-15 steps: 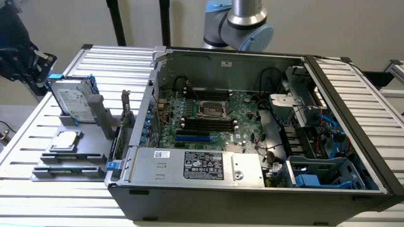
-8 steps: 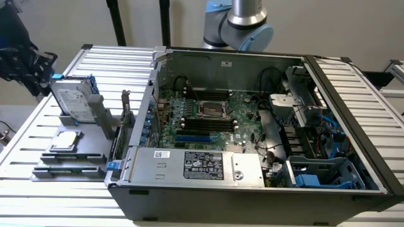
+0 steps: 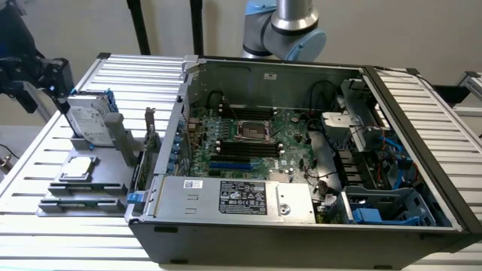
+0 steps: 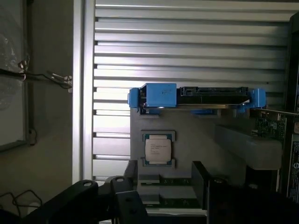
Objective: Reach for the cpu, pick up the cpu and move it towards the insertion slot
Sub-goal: 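Pick up the cpu and move it towards the insertion slot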
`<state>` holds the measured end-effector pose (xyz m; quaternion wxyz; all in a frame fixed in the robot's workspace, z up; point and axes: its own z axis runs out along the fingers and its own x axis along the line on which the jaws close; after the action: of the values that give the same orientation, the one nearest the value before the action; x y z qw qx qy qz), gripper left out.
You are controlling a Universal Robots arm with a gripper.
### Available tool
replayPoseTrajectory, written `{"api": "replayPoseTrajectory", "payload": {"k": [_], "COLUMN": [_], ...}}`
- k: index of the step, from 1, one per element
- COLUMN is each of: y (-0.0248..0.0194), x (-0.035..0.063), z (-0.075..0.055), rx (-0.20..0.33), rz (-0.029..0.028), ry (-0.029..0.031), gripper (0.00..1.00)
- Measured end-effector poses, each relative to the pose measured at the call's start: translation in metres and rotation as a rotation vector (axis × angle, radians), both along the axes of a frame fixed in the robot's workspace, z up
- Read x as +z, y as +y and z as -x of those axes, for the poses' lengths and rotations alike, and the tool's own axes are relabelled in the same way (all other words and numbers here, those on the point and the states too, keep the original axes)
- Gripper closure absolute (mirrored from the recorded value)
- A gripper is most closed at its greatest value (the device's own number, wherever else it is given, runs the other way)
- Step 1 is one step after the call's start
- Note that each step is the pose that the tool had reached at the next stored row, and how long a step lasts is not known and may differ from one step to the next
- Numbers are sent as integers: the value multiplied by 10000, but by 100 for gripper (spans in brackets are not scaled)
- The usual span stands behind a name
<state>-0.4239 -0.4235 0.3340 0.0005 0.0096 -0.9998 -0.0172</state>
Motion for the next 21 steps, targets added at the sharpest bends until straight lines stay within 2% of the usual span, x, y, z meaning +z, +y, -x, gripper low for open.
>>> {"api": "replayPoseTrajectory", "payload": {"k": [3,11,21], "y": [-1,-17,-64], "x": [-7,-146,-328], "z": [0,2,3], "rx": [0,-1,0], "rz": [-1,-1,-1], "ry": [-2,-2,-1], "gripper": [29,29,29]}}
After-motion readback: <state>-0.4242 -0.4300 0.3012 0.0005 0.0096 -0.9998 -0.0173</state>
